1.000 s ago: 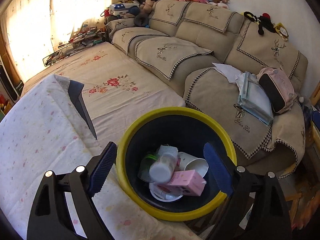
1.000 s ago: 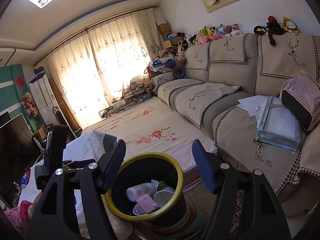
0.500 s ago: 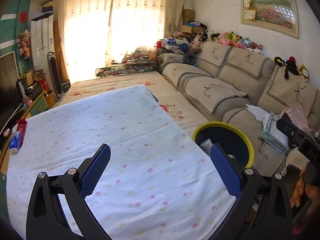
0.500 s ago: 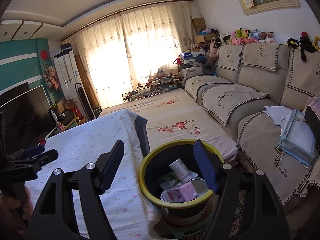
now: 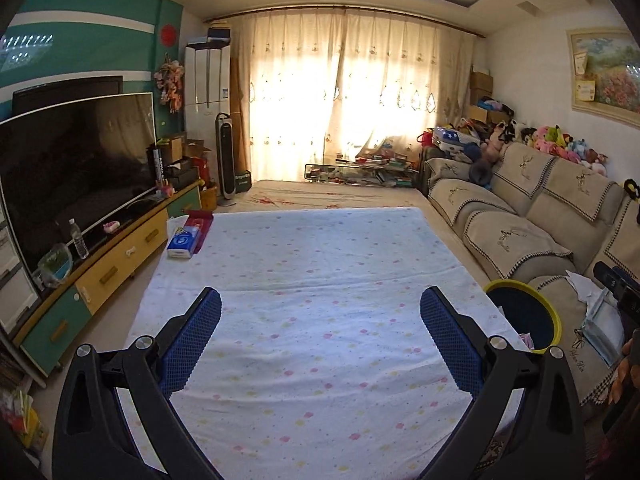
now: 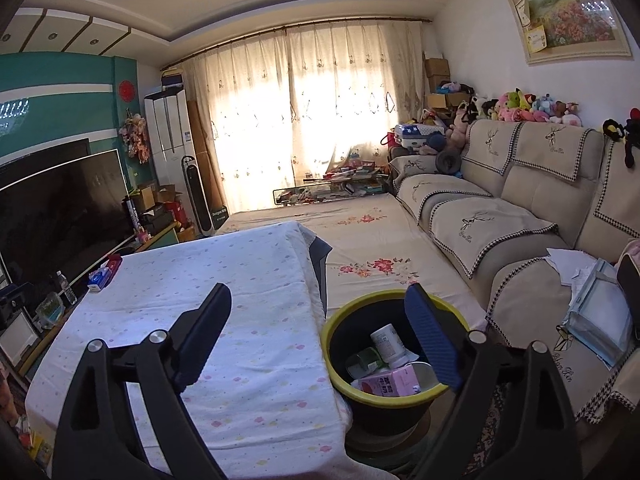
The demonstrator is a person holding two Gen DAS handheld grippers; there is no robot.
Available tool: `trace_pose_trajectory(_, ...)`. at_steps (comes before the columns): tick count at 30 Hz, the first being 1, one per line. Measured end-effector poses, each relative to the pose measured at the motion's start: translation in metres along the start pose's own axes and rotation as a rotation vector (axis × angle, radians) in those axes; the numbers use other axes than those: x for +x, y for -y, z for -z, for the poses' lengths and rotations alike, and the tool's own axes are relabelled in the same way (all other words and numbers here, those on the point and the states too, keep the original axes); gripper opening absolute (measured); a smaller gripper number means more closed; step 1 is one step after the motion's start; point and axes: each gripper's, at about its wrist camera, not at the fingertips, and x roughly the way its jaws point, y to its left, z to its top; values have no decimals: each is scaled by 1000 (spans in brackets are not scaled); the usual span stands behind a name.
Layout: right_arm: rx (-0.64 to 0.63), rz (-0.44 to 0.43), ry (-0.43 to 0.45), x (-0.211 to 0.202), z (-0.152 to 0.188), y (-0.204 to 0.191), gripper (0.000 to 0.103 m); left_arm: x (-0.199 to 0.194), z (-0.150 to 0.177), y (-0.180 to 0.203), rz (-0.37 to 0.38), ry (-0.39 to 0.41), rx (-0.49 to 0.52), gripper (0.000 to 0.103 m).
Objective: Collect trash
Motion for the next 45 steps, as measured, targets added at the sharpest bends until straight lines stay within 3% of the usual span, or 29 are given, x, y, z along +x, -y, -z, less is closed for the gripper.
trace_pose_trajectory(9, -73, -14, 24, -32, 1, -18, 92, -40, 33, -16, -16, 10, -55, 98)
trace_pose_trajectory(16, -55, -26, 33, -38, -1, -20, 92, -65, 32, -14, -34, 62, -41, 98)
trace_pose_trajectory(45, -57, -35, 7, -27, -3, -21, 93, -61, 27, -10, -26, 54, -40, 98)
